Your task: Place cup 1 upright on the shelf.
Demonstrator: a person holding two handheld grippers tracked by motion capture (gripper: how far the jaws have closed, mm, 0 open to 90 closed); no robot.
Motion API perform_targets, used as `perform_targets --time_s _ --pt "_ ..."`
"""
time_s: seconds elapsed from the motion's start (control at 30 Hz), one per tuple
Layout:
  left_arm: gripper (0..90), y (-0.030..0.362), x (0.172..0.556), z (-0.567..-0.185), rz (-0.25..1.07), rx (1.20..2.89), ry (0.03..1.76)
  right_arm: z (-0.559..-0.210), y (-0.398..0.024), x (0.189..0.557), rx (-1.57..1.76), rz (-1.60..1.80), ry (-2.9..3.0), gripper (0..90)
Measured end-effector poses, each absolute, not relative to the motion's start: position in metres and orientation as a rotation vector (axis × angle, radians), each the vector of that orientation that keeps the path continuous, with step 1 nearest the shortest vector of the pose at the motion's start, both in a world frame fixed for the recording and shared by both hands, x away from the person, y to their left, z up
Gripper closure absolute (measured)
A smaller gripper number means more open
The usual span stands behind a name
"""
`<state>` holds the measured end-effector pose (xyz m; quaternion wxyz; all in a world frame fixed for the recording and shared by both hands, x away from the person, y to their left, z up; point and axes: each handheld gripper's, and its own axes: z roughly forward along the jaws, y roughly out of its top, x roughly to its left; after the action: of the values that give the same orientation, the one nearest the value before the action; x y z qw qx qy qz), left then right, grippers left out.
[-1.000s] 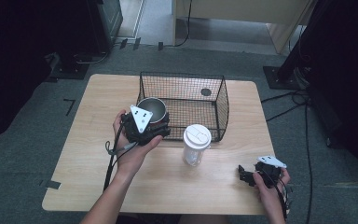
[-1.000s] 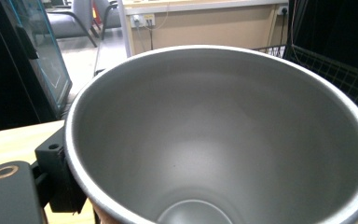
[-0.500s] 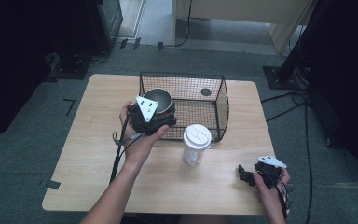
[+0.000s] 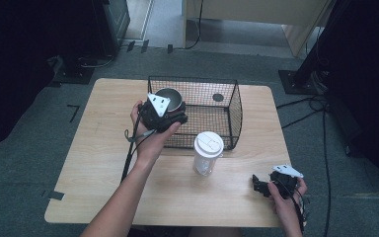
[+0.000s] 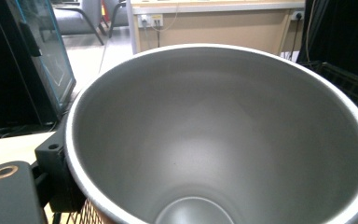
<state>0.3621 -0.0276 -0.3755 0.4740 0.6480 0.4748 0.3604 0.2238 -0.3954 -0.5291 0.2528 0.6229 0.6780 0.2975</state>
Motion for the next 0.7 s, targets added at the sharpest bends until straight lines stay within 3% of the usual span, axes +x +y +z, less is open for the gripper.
perform_targets --time_s 0.7 --pt "7.9 -0.044 0.416 -0.41 0.779 1.732 1.239 -0.529 -0.395 0.224 1.694 0.808 1.845 0.0"
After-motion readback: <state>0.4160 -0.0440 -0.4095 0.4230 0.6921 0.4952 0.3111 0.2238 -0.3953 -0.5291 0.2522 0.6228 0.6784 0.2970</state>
